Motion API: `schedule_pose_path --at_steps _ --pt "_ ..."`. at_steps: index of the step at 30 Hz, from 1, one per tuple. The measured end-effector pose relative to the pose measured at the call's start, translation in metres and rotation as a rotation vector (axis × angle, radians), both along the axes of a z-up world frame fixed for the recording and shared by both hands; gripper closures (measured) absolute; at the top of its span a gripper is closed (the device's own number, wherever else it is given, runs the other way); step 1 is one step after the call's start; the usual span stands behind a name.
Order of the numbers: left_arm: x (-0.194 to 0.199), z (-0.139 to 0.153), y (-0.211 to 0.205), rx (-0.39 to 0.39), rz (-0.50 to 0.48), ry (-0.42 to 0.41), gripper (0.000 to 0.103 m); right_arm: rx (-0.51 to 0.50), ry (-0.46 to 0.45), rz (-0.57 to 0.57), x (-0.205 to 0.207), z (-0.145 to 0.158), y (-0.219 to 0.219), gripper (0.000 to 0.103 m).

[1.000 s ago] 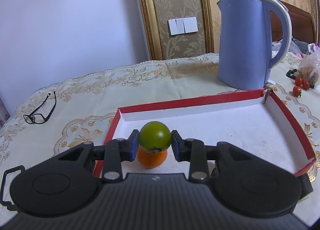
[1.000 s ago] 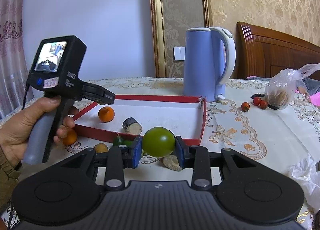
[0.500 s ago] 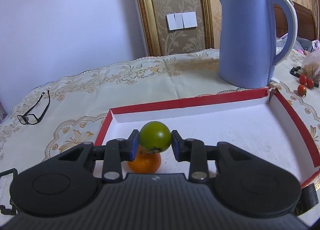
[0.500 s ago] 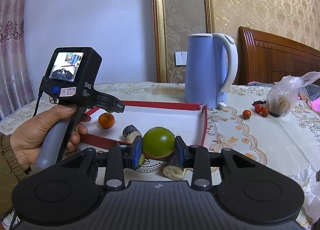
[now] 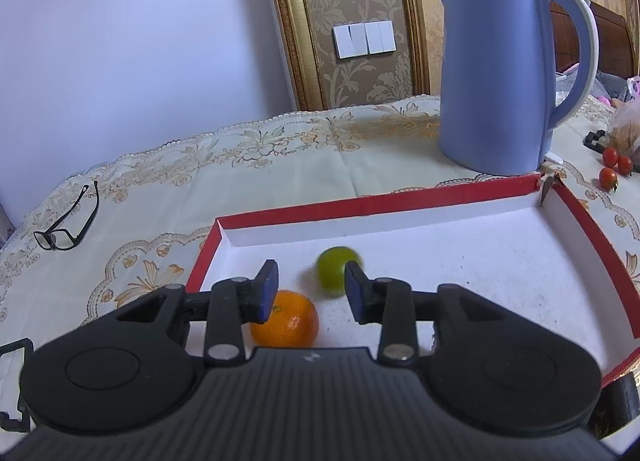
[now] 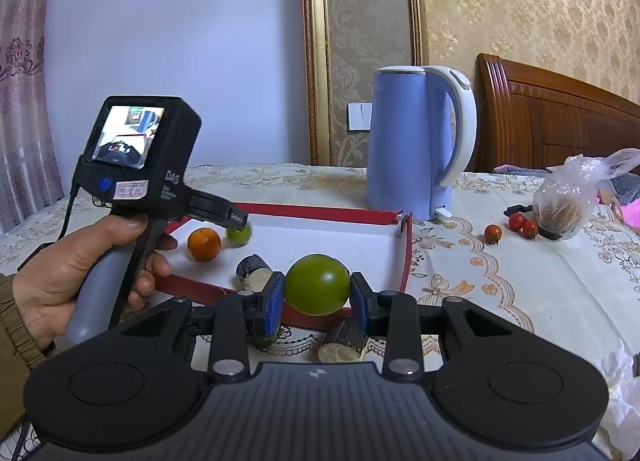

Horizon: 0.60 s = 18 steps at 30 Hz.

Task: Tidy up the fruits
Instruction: 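Carry the lime into the box and open the left gripper while the right gripper lifts the green tomato, then carry the green tomato toward the red box with the right gripper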

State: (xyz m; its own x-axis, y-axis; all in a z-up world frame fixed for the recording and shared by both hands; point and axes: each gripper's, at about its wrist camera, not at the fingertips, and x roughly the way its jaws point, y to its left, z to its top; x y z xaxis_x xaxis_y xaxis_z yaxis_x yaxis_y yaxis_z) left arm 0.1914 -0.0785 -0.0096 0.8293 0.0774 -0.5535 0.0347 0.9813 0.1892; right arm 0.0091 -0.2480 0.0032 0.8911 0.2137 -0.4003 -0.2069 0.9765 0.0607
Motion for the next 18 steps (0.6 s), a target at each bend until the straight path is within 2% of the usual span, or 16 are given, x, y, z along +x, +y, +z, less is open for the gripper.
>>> schedule_pose_path --at_steps 3,8,12,18 --pt "-0.003 0.002 0.001 0.001 0.002 -0.005 0.063 -0.002 0.000 0.001 0.006 0.001 0.000 0.069" --pt "-0.015 0.005 0.006 0.004 0.017 -0.031 0.043 -0.018 -0.010 -0.011 0.021 0.007 -0.001 0.069" --pt "-0.026 0.006 0.012 0.009 0.027 -0.031 0.034 -0.021 -0.012 -0.015 0.030 0.009 -0.001 0.069" --pt "-0.049 0.012 0.022 0.038 0.058 -0.066 0.013 -0.019 0.008 -0.009 0.046 0.005 0.003 0.069"
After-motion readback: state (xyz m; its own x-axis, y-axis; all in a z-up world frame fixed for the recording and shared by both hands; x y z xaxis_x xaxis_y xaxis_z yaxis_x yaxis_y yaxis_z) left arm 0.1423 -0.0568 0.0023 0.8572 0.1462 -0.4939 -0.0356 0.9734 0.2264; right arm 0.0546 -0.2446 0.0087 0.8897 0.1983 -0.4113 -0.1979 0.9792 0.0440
